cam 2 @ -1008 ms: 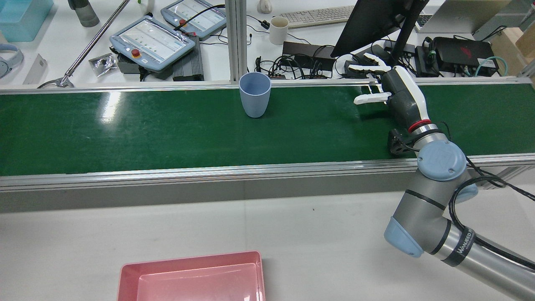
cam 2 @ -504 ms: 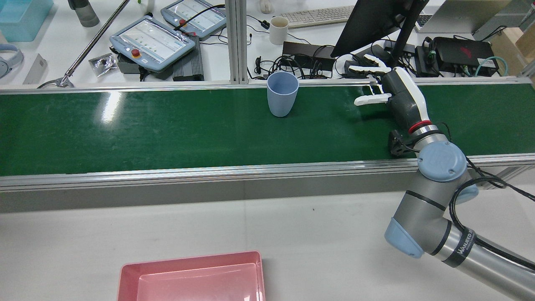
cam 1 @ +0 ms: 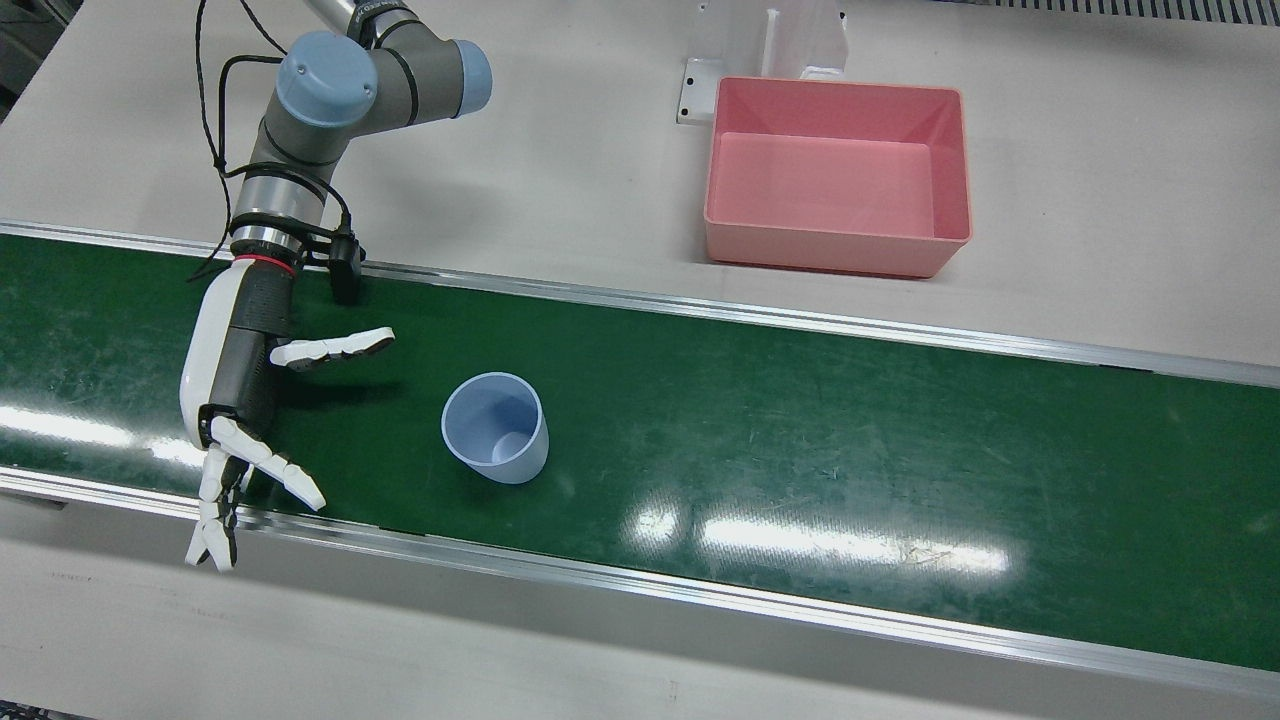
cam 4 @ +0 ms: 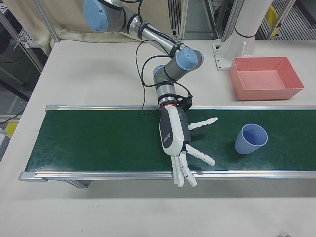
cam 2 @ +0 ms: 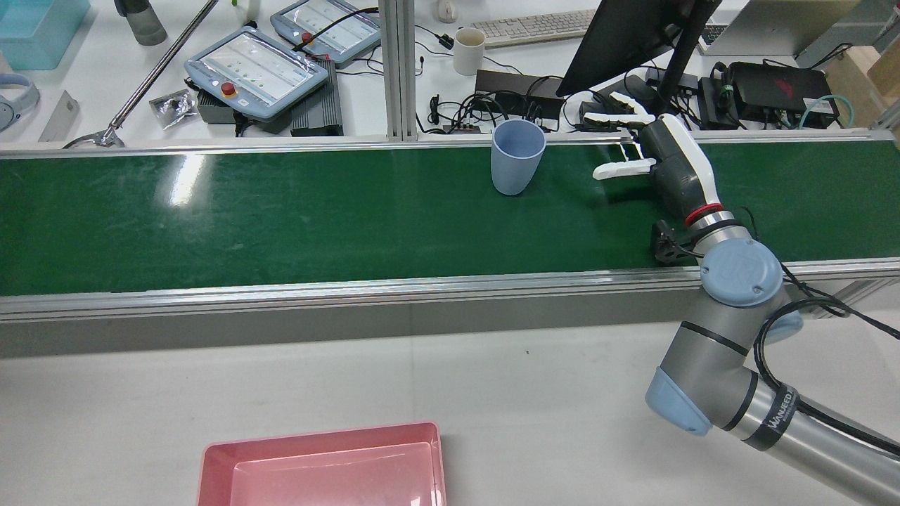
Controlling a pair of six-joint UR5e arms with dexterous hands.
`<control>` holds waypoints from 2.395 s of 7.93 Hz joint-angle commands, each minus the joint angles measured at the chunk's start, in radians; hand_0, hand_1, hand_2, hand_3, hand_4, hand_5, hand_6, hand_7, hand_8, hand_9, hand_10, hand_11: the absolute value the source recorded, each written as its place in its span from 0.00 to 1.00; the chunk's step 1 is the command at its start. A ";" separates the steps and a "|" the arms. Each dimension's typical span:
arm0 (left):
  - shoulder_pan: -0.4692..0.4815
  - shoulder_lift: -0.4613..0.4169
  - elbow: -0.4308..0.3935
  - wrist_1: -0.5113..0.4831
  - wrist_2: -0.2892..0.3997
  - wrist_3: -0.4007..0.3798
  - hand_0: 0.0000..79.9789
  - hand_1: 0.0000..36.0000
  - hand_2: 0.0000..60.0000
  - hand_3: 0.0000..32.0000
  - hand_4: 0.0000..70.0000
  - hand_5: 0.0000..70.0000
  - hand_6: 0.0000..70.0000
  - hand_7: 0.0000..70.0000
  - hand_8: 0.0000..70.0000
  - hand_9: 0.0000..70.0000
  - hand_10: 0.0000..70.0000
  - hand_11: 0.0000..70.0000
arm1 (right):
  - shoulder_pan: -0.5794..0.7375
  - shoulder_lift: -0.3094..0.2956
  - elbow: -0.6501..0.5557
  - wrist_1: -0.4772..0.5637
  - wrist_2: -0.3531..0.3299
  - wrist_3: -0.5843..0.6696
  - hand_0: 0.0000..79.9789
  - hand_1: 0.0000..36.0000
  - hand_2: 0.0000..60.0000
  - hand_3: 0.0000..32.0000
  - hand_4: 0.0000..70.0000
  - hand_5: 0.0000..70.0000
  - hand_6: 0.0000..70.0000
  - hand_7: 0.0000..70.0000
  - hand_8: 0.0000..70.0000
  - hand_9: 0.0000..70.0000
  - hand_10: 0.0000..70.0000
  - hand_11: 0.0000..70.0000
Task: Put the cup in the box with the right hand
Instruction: 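Hold the open right hand beside the belt as the blue cup approaches, then close the right hand fingers around the light blue cup, then lift the cup off the belt and carry it over the pink box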
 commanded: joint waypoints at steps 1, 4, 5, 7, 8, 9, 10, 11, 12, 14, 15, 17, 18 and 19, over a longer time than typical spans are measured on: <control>0.000 0.000 0.000 0.000 -0.001 0.000 0.00 0.00 0.00 0.00 0.00 0.00 0.00 0.00 0.00 0.00 0.00 0.00 | -0.001 0.003 0.001 0.000 -0.002 -0.004 0.59 0.01 0.00 0.17 0.47 0.02 0.04 0.26 0.00 0.03 0.03 0.05; 0.000 0.000 0.000 0.000 0.001 0.000 0.00 0.00 0.00 0.00 0.00 0.00 0.00 0.00 0.00 0.00 0.00 0.00 | -0.001 0.007 0.003 0.000 -0.005 -0.021 0.60 0.03 0.00 0.16 0.48 0.03 0.04 0.26 0.00 0.03 0.03 0.05; 0.000 0.000 0.000 0.000 -0.001 0.000 0.00 0.00 0.00 0.00 0.00 0.00 0.00 0.00 0.00 0.00 0.00 0.00 | -0.001 0.007 0.003 0.000 -0.005 -0.026 0.60 0.03 0.00 0.13 0.49 0.02 0.04 0.26 0.00 0.03 0.02 0.04; 0.000 0.000 0.000 0.000 0.001 0.000 0.00 0.00 0.00 0.00 0.00 0.00 0.00 0.00 0.00 0.00 0.00 0.00 | -0.001 0.006 0.001 0.000 -0.003 -0.030 0.59 0.03 0.00 0.12 0.50 0.02 0.04 0.27 0.00 0.03 0.03 0.05; 0.000 0.000 0.000 0.000 -0.001 0.000 0.00 0.00 0.00 0.00 0.00 0.00 0.00 0.00 0.00 0.00 0.00 0.00 | 0.000 0.006 0.003 0.000 0.001 -0.044 0.60 0.03 0.00 0.12 0.49 0.03 0.04 0.27 0.00 0.03 0.03 0.05; 0.000 0.000 0.000 0.000 -0.001 0.000 0.00 0.00 0.00 0.00 0.00 0.00 0.00 0.00 0.00 0.00 0.00 0.00 | 0.002 0.006 0.003 -0.002 0.005 -0.058 0.59 0.03 0.00 0.09 0.52 0.02 0.04 0.28 0.00 0.04 0.03 0.05; -0.001 0.000 0.000 0.000 -0.001 0.000 0.00 0.00 0.00 0.00 0.00 0.00 0.00 0.00 0.00 0.00 0.00 0.00 | 0.002 0.006 0.001 -0.003 0.005 -0.071 0.60 0.01 0.00 0.00 0.76 0.02 0.07 0.33 0.02 0.06 0.04 0.06; 0.000 0.000 0.000 0.000 -0.001 0.000 0.00 0.00 0.00 0.00 0.00 0.00 0.00 0.00 0.00 0.00 0.00 0.00 | 0.002 0.004 0.001 -0.005 0.005 -0.076 0.52 0.28 0.63 0.00 1.00 0.00 0.10 0.41 0.02 0.08 0.07 0.08; 0.000 0.000 0.000 0.000 0.001 0.000 0.00 0.00 0.00 0.00 0.00 0.00 0.00 0.00 0.00 0.00 0.00 0.00 | 0.003 0.001 0.003 -0.006 0.005 -0.078 0.57 0.33 0.57 0.00 1.00 0.00 0.12 0.53 0.02 0.11 0.07 0.08; 0.000 0.000 0.000 0.000 0.001 0.000 0.00 0.00 0.00 0.00 0.00 0.00 0.00 0.00 0.00 0.00 0.00 0.00 | 0.012 -0.002 0.009 -0.006 0.003 -0.078 0.61 0.47 0.61 0.00 1.00 0.00 0.13 0.59 0.02 0.12 0.08 0.11; 0.000 0.000 0.000 0.000 -0.001 0.000 0.00 0.00 0.00 0.00 0.00 0.00 0.00 0.00 0.00 0.00 0.00 0.00 | 0.019 -0.004 0.015 -0.006 0.003 -0.078 0.63 0.51 0.61 0.00 1.00 0.00 0.13 0.57 0.02 0.12 0.09 0.12; 0.000 0.000 0.000 0.000 -0.001 0.000 0.00 0.00 0.00 0.00 0.00 0.00 0.00 0.00 0.00 0.00 0.00 0.00 | 0.028 -0.017 0.059 -0.006 0.002 -0.079 0.65 0.57 0.62 0.00 1.00 0.01 0.13 0.55 0.02 0.11 0.10 0.14; 0.000 0.000 0.000 0.000 0.001 0.000 0.00 0.00 0.00 0.00 0.00 0.00 0.00 0.00 0.00 0.00 0.00 0.00 | 0.028 -0.030 0.126 -0.008 0.002 -0.091 0.65 0.58 0.62 0.00 1.00 0.01 0.13 0.54 0.02 0.11 0.11 0.15; 0.000 0.000 0.000 0.000 0.001 0.000 0.00 0.00 0.00 0.00 0.00 0.00 0.00 0.00 0.00 0.00 0.00 0.00 | 0.028 -0.036 0.244 -0.009 -0.003 -0.152 0.65 0.58 0.62 0.00 1.00 0.01 0.13 0.53 0.01 0.10 0.11 0.15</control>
